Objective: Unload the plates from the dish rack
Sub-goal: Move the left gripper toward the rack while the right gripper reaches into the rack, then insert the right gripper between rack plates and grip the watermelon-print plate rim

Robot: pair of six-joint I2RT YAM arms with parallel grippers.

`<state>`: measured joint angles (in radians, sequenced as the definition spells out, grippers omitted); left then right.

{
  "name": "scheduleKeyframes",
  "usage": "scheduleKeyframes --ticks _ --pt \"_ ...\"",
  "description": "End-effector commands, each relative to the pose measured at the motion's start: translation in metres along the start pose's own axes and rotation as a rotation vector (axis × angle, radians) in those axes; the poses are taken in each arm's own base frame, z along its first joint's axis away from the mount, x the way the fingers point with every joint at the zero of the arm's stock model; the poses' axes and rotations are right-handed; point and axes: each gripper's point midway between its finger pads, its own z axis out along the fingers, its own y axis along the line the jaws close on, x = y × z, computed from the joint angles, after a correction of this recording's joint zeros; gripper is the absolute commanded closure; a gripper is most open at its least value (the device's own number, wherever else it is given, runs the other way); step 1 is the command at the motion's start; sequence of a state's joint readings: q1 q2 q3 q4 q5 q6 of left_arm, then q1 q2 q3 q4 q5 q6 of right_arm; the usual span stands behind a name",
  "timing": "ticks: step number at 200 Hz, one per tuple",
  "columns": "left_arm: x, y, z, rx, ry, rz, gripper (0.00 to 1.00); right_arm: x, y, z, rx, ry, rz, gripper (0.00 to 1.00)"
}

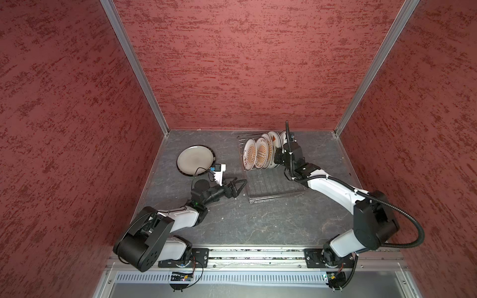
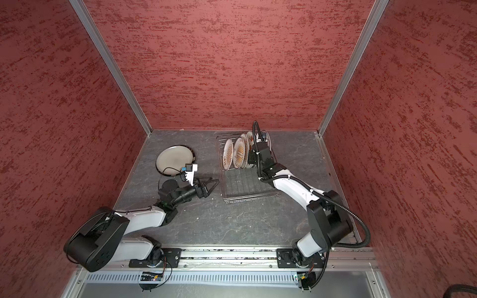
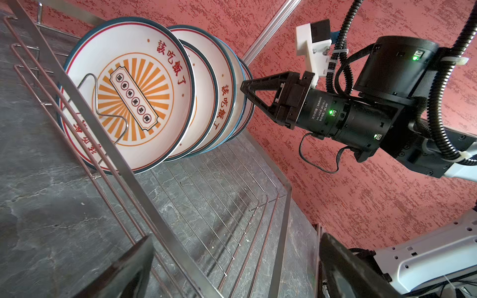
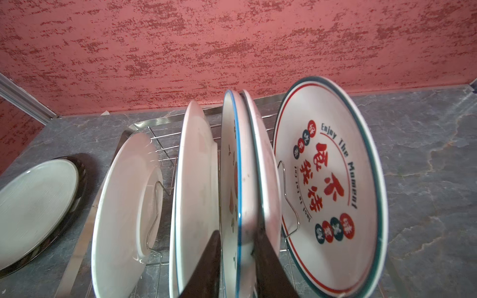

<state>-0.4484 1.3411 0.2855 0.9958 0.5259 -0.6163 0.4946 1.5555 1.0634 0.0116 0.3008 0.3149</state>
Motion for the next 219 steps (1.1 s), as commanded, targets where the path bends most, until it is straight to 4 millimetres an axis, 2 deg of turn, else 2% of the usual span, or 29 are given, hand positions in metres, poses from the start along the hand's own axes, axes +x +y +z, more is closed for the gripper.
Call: scheduleKeyframes --ticks 1,50,80,110,153,196,219 --pt "-0.006 -0.006 0.003 0.025 -0.013 0.013 0.01 -0.001 -0.005 0.008 0.061 0.007 -0.011 0.76" --pt "-0.006 -0.003 0.005 0.013 -0.016 0.014 0.01 0.005 0.001 0.018 0.119 0.019 -0.050 0.76" --pt "-0.005 -0.001 0.007 0.011 -0.012 0.006 0.01 0.006 0.003 0.023 0.149 0.010 -0.053 0.71" --pt "-0.004 -0.001 0.008 0.016 -0.009 0.000 0.01 0.010 0.008 0.033 0.152 0.026 -0.061 0.71" --pt "-0.003 -0.002 0.007 0.023 -0.007 -0.006 0.00 0.011 0.003 0.035 0.191 0.019 -0.059 0.71" --pt "-0.003 -0.003 0.007 0.026 -0.008 -0.010 0.01 0.009 0.003 0.037 0.189 -0.002 -0.050 0.74" --pt "-0.004 -0.004 0.007 0.029 -0.007 -0.012 0.01 0.006 0.002 0.038 0.201 -0.022 -0.049 0.79"
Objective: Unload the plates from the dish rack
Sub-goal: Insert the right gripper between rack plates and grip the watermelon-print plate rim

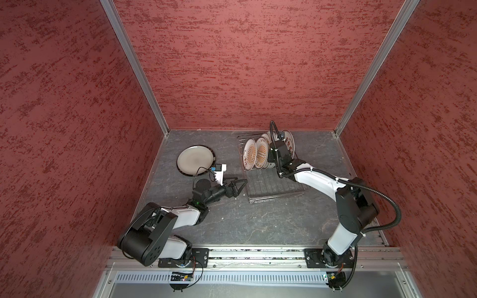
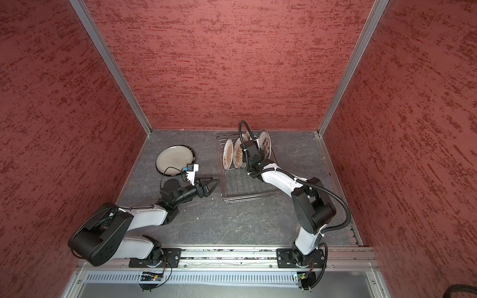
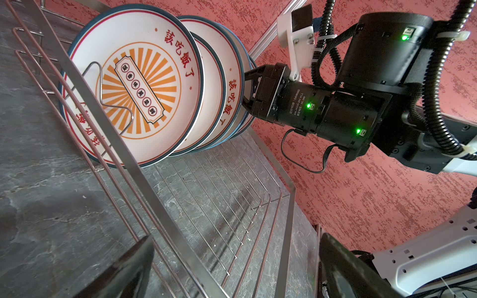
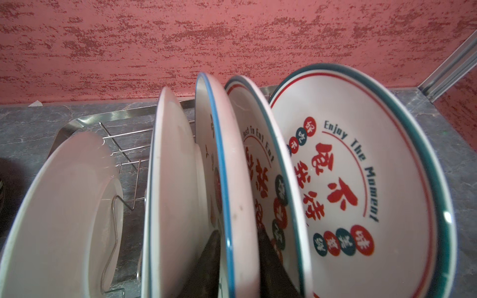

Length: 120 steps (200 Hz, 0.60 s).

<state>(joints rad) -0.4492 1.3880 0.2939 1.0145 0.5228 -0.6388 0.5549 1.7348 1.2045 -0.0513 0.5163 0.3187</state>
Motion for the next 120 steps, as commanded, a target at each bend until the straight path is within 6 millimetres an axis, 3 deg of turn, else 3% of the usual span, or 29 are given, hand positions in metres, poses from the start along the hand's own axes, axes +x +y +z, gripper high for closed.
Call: scheduleKeyframes --ticks 1,69,120 --pt "-0.007 -0.012 0.002 0.042 -0.017 0.020 0.01 -0.007 0.001 0.004 0.019 -0.038 0.019 0.79" --pt "-0.007 -0.014 0.001 0.046 -0.016 0.014 0.01 -0.022 0.007 -0.003 0.049 -0.096 -0.004 0.88" --pt "-0.007 -0.015 0.000 0.047 -0.018 0.014 0.00 -0.049 0.006 -0.019 0.097 -0.166 -0.038 0.89"
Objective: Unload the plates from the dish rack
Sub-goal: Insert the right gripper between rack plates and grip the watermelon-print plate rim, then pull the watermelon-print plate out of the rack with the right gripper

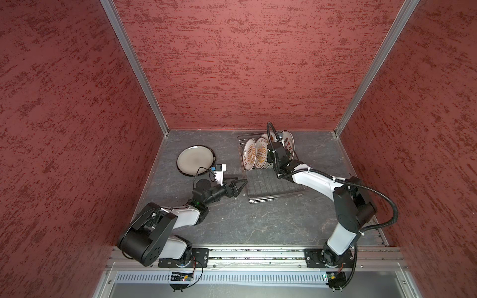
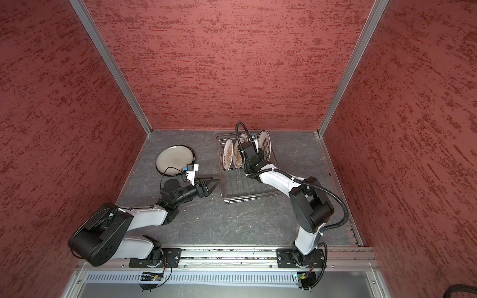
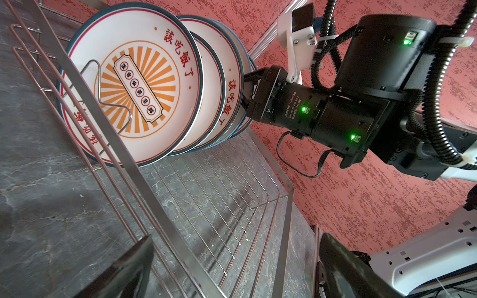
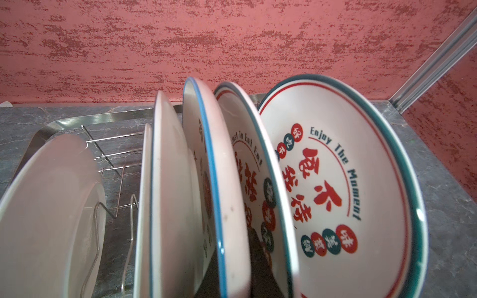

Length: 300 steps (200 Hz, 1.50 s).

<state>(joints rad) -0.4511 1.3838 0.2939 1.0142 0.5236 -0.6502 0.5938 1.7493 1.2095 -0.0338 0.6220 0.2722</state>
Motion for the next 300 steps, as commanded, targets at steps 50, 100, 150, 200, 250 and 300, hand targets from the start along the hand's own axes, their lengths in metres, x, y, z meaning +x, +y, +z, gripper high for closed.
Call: scheduleKeyframes --ticks 50,100,150,200,250,300 --pt "-0.009 -0.013 -0.004 0.014 -0.035 0.043 0.01 -0.076 -0.006 -0.031 0.046 -0.186 0.020 0.89" --pt "-0.009 -0.015 -0.008 0.004 -0.044 0.054 0.01 -0.095 -0.005 -0.046 0.036 -0.225 0.025 0.90" --pt "-0.009 -0.016 -0.007 0.006 -0.041 0.054 0.00 -0.105 -0.009 -0.062 0.038 -0.250 0.024 0.90" --pt "-0.010 -0.017 -0.008 0.005 -0.045 0.060 0.01 -0.113 -0.020 -0.081 0.054 -0.297 0.027 0.90" --pt "-0.010 -0.015 -0.010 -0.011 -0.053 0.066 0.01 -0.119 -0.029 -0.100 0.053 -0.342 0.043 0.90" --pt "-0.009 -0.016 -0.010 -0.008 -0.049 0.066 0.01 -0.127 -0.040 -0.126 -0.015 -0.419 0.121 0.90"
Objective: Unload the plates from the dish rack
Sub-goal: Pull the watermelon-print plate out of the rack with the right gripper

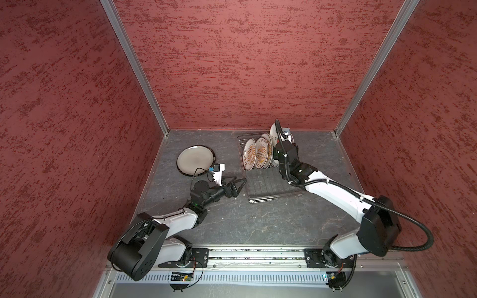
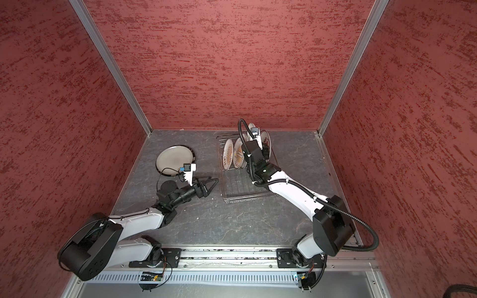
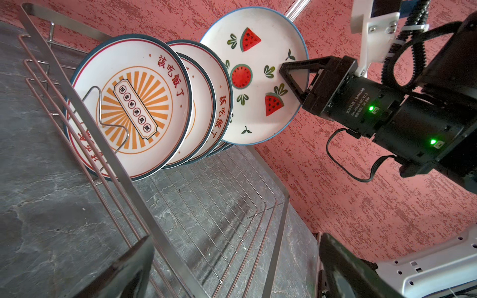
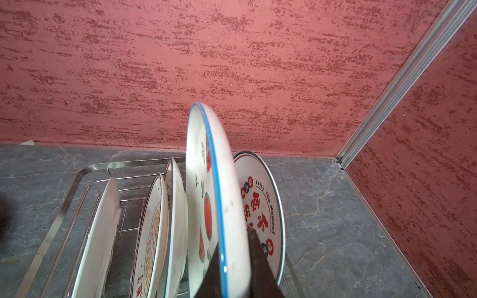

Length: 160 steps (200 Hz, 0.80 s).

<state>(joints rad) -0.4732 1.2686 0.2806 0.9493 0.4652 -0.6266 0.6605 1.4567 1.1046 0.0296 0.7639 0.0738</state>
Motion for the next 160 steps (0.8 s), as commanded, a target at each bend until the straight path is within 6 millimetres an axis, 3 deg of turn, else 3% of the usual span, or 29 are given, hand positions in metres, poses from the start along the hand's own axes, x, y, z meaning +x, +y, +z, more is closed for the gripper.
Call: scheduleKeyframes --ticks 1,69,112,160 --pt "0.002 -0.002 -0.002 -0.002 -0.001 0.024 0.01 -0.063 -0.016 -0.026 -0.021 -0.194 0.187 0.90" --pt "0.002 -0.004 -0.002 0.000 0.000 0.022 0.01 -0.073 -0.039 -0.060 -0.077 -0.250 0.242 0.90" --pt "0.003 -0.001 0.000 -0.014 0.003 0.016 0.01 -0.049 -0.029 -0.062 -0.160 -0.189 0.248 0.91" --pt "0.006 0.001 0.002 -0.017 0.014 0.006 0.01 -0.041 -0.032 -0.072 -0.212 -0.155 0.281 0.93"
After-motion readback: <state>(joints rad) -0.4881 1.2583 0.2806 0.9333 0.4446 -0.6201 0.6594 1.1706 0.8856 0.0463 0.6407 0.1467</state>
